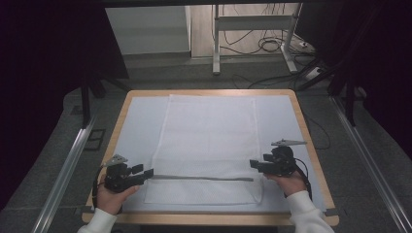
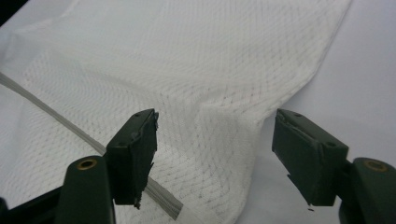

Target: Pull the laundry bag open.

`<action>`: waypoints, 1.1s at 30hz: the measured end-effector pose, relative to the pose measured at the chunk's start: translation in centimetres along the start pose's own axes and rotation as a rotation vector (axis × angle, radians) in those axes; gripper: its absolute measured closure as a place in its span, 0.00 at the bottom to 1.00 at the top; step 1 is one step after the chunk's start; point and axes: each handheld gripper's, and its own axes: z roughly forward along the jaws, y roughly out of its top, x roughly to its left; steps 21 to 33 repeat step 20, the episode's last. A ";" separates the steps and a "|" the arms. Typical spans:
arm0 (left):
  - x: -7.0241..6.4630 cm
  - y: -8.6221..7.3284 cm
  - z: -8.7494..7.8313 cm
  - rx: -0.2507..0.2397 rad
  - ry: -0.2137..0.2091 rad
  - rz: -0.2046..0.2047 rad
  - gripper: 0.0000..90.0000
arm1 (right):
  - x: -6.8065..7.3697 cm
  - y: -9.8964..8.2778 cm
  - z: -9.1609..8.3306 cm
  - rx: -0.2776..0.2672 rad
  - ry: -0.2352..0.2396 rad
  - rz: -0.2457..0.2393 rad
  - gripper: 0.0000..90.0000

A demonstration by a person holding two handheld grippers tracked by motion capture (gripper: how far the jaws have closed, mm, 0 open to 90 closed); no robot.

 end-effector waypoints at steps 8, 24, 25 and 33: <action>0.5 1.8 1.3 -0.036 0.025 0.074 0.39 | -1.2 -0.6 -1.5 -0.059 -0.015 -0.062 0.30; 0.7 1.6 1.5 -0.020 0.018 0.073 0.39 | -2.0 -0.8 -2.2 -0.105 -0.026 -0.087 0.30; 0.7 1.6 1.5 -0.020 0.018 0.073 0.39 | -2.0 -0.8 -2.2 -0.105 -0.026 -0.087 0.30; 0.7 1.6 1.5 -0.020 0.018 0.073 0.39 | -2.0 -0.8 -2.2 -0.105 -0.026 -0.087 0.30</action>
